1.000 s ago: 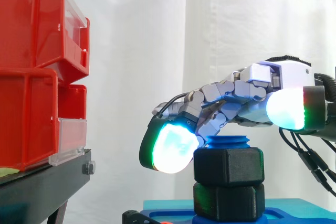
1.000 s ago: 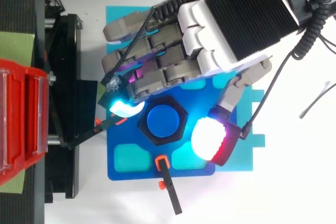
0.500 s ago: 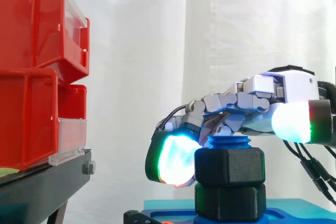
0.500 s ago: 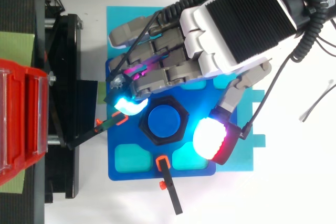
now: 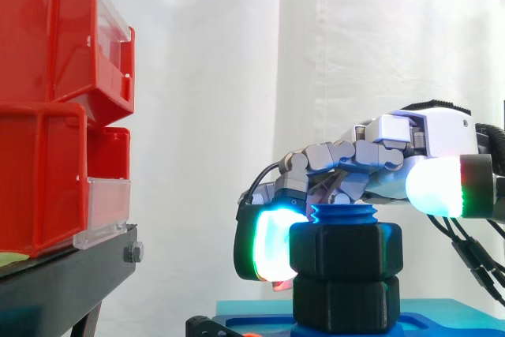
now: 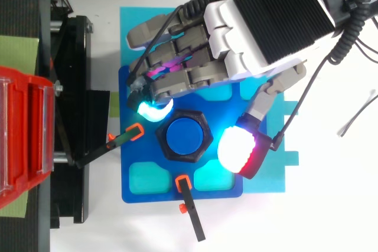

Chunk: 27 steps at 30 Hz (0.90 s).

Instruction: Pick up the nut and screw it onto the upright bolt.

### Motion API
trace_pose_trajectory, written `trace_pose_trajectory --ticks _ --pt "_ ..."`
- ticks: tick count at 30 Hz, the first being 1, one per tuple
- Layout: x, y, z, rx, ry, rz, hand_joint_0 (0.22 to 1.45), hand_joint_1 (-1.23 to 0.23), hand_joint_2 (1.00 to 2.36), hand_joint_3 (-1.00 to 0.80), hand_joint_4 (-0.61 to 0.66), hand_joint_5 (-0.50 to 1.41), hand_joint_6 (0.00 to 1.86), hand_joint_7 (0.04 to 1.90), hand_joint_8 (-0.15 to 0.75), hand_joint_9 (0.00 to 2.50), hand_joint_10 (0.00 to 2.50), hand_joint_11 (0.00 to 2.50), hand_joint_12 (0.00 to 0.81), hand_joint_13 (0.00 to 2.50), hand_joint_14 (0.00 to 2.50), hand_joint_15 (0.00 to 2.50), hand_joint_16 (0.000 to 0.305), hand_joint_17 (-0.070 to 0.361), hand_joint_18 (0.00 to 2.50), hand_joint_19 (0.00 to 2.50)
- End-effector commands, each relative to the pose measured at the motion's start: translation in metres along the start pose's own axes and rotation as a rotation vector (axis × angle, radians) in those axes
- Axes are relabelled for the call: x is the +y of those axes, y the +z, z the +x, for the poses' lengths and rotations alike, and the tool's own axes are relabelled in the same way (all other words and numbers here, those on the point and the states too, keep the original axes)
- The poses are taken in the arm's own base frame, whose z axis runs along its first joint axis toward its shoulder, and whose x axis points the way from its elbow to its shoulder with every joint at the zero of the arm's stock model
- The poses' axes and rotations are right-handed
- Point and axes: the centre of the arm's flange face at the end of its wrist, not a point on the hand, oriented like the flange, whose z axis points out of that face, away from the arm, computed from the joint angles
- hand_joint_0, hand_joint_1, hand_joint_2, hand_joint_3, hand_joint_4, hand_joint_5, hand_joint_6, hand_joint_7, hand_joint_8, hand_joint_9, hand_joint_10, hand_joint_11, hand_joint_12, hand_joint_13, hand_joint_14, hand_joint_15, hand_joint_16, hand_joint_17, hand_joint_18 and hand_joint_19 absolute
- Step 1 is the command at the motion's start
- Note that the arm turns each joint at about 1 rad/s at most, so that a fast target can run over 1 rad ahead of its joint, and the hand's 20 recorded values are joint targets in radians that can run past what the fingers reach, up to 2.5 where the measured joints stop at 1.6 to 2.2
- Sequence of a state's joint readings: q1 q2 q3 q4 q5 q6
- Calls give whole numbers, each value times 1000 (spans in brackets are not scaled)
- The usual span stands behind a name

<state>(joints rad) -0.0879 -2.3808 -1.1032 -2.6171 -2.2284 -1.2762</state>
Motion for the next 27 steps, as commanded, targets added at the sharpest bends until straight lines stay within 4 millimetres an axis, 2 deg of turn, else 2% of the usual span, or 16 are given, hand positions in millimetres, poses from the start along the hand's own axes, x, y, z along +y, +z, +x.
trace_pose_trajectory --ticks 1,27 --pt "0 -1 0 1 1 1 491 -181 1000 -500 196 8 504 1298 243 919 0 0 236 640 0 0 31 70 324 42" --pt "-2 -3 0 4 3 3 494 -199 1000 -500 162 49 501 1421 238 1032 0 0 212 718 0 0 30 67 414 76"
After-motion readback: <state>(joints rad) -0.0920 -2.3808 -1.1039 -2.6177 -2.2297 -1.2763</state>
